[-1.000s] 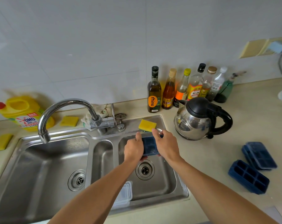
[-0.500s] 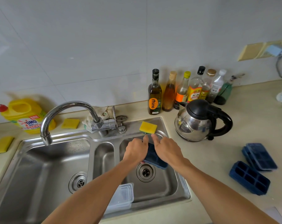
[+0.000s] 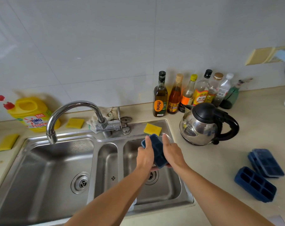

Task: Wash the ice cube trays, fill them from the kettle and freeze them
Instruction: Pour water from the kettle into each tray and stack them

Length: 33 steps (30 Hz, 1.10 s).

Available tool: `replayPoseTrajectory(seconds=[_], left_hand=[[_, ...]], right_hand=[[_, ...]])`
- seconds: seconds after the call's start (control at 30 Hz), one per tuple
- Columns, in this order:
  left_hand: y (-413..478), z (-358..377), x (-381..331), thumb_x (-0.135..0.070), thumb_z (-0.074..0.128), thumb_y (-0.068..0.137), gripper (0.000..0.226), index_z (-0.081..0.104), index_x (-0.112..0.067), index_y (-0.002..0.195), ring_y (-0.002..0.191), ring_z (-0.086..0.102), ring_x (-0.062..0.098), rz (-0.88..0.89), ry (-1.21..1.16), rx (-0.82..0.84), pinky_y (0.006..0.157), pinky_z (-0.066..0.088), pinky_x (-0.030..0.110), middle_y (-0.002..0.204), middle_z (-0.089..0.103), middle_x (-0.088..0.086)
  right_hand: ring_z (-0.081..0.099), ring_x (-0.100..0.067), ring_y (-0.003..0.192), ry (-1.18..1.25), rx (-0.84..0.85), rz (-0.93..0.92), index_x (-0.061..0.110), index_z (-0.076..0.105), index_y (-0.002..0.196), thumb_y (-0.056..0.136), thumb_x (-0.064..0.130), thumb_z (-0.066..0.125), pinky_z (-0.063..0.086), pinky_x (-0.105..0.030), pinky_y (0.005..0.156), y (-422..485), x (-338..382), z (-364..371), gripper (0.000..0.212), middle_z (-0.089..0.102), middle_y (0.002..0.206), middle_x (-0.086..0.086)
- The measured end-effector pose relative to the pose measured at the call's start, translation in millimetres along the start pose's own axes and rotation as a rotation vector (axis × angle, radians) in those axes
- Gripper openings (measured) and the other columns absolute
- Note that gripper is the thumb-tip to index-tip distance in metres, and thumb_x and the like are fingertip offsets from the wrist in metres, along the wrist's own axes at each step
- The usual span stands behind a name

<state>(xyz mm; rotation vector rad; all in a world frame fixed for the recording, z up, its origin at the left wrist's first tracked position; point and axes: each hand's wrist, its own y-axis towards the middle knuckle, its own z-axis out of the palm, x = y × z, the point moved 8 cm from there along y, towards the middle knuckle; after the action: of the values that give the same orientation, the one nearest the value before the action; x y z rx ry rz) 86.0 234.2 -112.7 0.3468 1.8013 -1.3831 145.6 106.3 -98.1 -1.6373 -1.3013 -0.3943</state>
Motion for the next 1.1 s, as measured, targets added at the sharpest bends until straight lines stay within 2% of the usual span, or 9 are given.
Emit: replayPoseTrajectory(seconds=[0.13,0.2,0.27,0.47,0.57,0.83,0.9,1.03,1.1], left_hand=[[10,-20,-15,-0.064,0.031,0.101,0.063,0.060,-0.010,0.111,0.090,0.066,0.024,0.162,0.086,-0.179,0.084,0.059,0.043,0.099,0.066,0.008],[14,-29,-19,-0.064,0.031,0.101,0.062,0.061,-0.011,0.107,0.085,0.065,0.020,0.217,0.208,-0.195,0.070,0.055,0.034,0.095,0.065,0.005],[15,-29,-21,-0.065,0.033,0.100,0.061,0.064,-0.012,0.102,0.081,0.065,0.017,0.245,0.307,-0.156,0.059,0.048,0.029,0.092,0.067,0.004],[7,-17,-26,-0.063,0.036,0.101,0.062,0.064,-0.011,0.080,0.072,0.064,0.013,0.326,0.412,-0.108,0.057,0.042,0.028,0.081,0.069,0.003],[5,-19,-28,-0.061,0.037,0.102,0.059,0.059,-0.011,0.077,0.066,0.060,0.012,0.367,0.432,-0.114,0.054,0.039,0.026,0.078,0.068,0.003],[10,-25,-42,-0.060,0.038,0.101,0.055,0.058,-0.018,0.072,0.066,0.062,0.010,0.464,0.496,-0.101,0.054,0.039,0.026,0.075,0.067,-0.001],[16,-34,-49,-0.063,0.037,0.100,0.057,0.058,-0.017,0.073,0.068,0.062,0.013,0.486,0.516,-0.124,0.056,0.041,0.028,0.074,0.065,-0.001],[35,-57,-67,-0.064,0.035,0.100,0.058,0.060,-0.014,0.086,0.076,0.064,0.019,0.502,0.517,-0.150,0.066,0.050,0.035,0.083,0.066,0.004],[40,-65,-79,-0.066,0.033,0.100,0.055,0.057,-0.019,0.085,0.073,0.061,0.012,0.551,0.540,-0.176,0.059,0.045,0.029,0.083,0.064,0.001]], right_hand=[[0.066,-0.023,0.078,-0.074,0.023,-0.094,0.010,0.063,0.090,0.103,0.065,0.024,0.058,-0.037,0.071,-10,17,4,0.069,0.066,0.090,-0.010],[0.066,-0.027,0.086,-0.175,0.027,-0.177,0.011,0.065,0.102,0.103,0.064,0.020,0.060,-0.045,0.084,-11,30,0,0.070,0.065,0.094,-0.011],[0.065,-0.027,0.087,-0.194,0.017,-0.208,0.013,0.063,0.094,0.103,0.064,0.018,0.058,-0.050,0.088,-9,38,-3,0.068,0.065,0.092,-0.011],[0.059,-0.009,0.069,-0.134,-0.106,-0.251,0.017,0.070,0.078,0.106,0.057,0.029,0.043,-0.034,0.066,-6,42,3,0.063,0.063,0.070,0.006],[0.060,-0.008,0.063,-0.086,-0.122,-0.293,0.013,0.069,0.072,0.107,0.056,0.033,0.040,-0.025,0.056,-7,42,5,0.066,0.063,0.063,0.003],[0.056,-0.004,0.054,-0.009,-0.095,-0.333,0.016,0.058,0.063,0.106,0.052,0.038,0.038,-0.022,0.052,-10,52,8,0.060,0.058,0.059,0.003],[0.056,-0.005,0.058,0.019,-0.014,-0.326,0.014,0.056,0.068,0.105,0.053,0.043,0.042,-0.021,0.054,-11,55,12,0.055,0.059,0.063,0.003],[0.072,-0.017,0.089,0.114,0.268,-0.271,0.018,0.068,0.102,0.101,0.045,0.058,0.062,-0.030,0.069,-16,50,29,0.029,0.074,0.097,-0.003],[0.072,-0.015,0.095,0.109,0.327,-0.238,0.025,0.067,0.110,0.100,0.039,0.061,0.062,-0.030,0.076,-17,46,34,0.018,0.074,0.104,-0.002]])
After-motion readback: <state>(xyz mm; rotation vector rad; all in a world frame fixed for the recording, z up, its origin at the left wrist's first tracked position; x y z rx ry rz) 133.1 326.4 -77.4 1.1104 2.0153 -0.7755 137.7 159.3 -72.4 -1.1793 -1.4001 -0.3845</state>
